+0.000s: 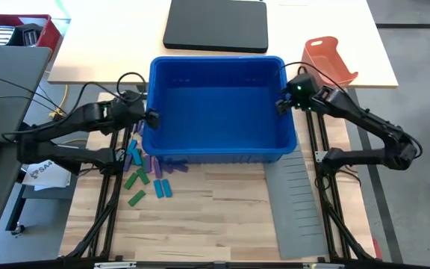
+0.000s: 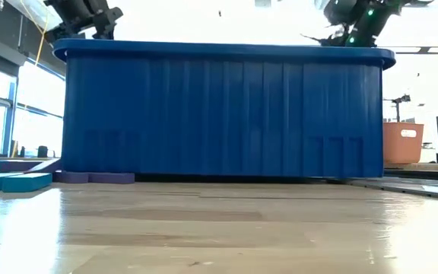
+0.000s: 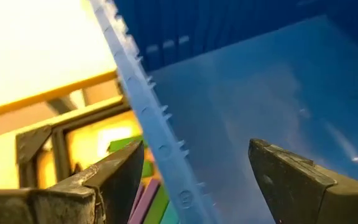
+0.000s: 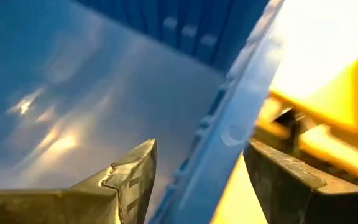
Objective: Sort blocks
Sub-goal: Adjust the blue bin, then insert the bin divider into the blue bin
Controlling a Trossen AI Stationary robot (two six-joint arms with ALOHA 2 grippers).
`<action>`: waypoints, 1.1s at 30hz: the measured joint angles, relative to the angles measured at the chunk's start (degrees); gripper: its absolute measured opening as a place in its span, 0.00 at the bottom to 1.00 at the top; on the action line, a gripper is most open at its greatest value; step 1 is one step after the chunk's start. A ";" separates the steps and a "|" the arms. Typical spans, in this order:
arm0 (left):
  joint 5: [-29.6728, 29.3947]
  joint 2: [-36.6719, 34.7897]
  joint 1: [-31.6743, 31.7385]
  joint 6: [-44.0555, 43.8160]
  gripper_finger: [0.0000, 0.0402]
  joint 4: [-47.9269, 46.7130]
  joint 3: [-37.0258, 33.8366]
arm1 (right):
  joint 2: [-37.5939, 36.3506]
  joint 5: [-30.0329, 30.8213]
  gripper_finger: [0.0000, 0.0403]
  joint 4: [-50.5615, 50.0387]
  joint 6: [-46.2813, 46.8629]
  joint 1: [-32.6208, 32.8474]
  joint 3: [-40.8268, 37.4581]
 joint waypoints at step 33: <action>-19.39 22.48 -50.38 21.98 0.42 30.78 3.96 | 6.58 13.17 0.51 0.81 39.70 86.09 -0.04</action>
